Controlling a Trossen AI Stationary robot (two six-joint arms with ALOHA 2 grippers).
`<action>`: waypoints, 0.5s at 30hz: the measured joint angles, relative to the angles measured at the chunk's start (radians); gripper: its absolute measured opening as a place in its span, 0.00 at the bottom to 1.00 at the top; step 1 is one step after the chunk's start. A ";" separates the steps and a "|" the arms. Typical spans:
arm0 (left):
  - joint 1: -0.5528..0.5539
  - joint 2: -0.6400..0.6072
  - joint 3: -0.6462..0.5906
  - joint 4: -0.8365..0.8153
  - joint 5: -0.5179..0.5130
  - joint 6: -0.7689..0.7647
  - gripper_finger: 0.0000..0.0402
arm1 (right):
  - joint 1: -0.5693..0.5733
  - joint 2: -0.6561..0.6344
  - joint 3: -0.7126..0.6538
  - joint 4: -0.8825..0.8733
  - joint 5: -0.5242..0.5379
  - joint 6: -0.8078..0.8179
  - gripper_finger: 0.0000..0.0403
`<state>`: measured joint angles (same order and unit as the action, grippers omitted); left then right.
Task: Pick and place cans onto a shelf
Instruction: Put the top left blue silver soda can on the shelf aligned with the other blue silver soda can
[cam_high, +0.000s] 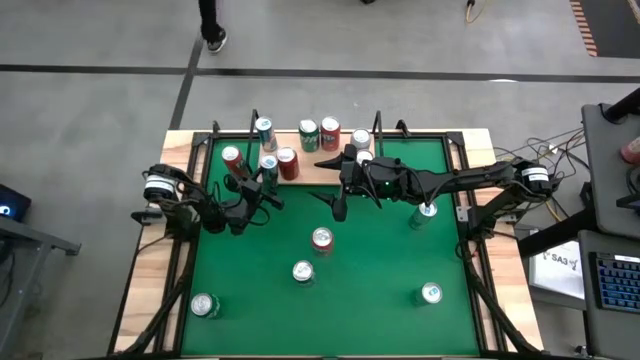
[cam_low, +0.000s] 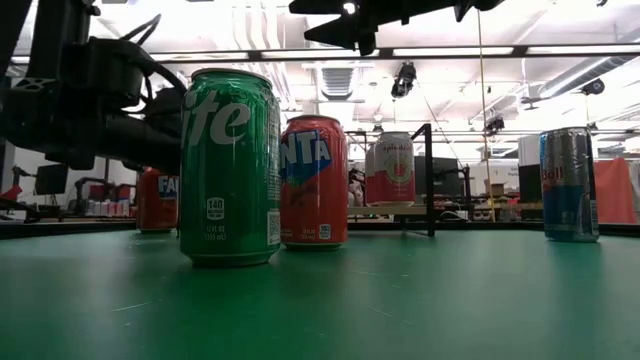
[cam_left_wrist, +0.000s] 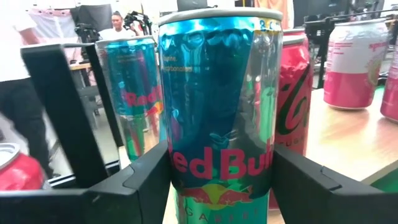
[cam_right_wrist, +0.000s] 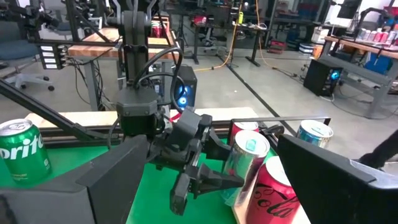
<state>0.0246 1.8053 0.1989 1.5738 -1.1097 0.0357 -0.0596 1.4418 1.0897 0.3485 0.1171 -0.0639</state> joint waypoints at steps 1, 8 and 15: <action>0.000 0.000 -0.001 0.000 -0.009 0.000 0.55 | 0.000 0.000 0.000 0.000 0.000 0.000 0.87; 0.007 0.000 -0.001 -0.001 -0.022 -0.013 0.64 | 0.000 0.000 0.000 0.000 0.000 0.000 0.87; 0.013 0.000 0.004 -0.002 -0.019 -0.019 0.66 | 0.000 0.000 0.000 0.000 0.000 0.001 0.87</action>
<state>0.0380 1.8053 0.2029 1.5715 -1.1290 0.0170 -0.0593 1.4418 1.0897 0.3485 0.1169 -0.0631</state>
